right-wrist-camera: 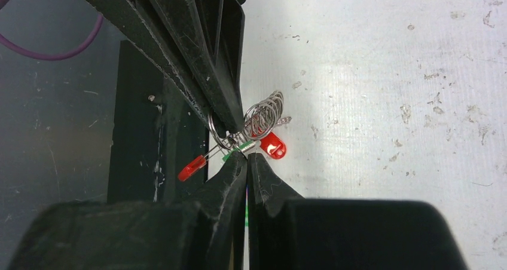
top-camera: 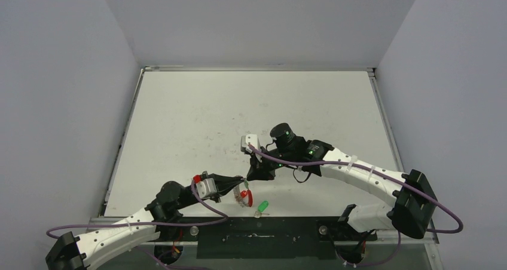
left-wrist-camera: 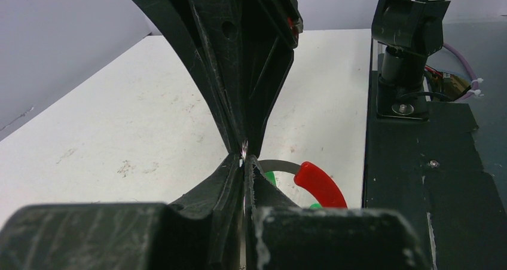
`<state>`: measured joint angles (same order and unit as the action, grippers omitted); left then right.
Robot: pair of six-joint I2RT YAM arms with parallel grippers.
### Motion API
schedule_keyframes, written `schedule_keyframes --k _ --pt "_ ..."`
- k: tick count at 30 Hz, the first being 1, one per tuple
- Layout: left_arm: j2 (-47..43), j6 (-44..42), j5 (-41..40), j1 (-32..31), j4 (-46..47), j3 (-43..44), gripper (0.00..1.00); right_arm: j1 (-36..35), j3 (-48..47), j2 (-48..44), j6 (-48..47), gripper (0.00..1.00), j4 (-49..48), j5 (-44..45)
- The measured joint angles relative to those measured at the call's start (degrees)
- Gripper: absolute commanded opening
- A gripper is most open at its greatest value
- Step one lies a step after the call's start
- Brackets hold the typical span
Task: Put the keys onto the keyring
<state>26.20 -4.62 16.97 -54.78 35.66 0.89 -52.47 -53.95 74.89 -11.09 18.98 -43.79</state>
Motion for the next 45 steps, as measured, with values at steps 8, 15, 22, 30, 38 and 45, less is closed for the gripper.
schedule_keyframes --k 8,15,22,30,38,45 --pt "-1.5 0.0 -0.1 0.0 0.1 0.0 0.00 0.5 3.4 -2.4 1.1 0.53 -1.9 4.1" --pt "-5.2 -1.6 -2.1 0.0 -9.9 1.7 0.00 2.3 11.5 -13.7 4.0 0.76 -7.3 12.6" --pt "-6.9 -5.7 -6.8 0.0 -30.3 11.8 0.00 3.0 20.7 -26.8 7.5 0.96 -17.4 21.6" --pt "-5.0 -10.8 -14.0 0.0 -53.5 25.0 0.00 3.0 24.3 -29.4 10.9 1.00 -22.0 27.5" --pt "9.3 -16.8 -17.1 0.0 -58.5 29.8 0.00 3.0 32.0 -32.5 19.7 1.00 -27.3 34.0" --pt "31.3 -20.1 -15.4 0.0 -48.1 30.4 0.04 3.4 33.9 -37.4 27.0 1.00 -26.9 41.8"
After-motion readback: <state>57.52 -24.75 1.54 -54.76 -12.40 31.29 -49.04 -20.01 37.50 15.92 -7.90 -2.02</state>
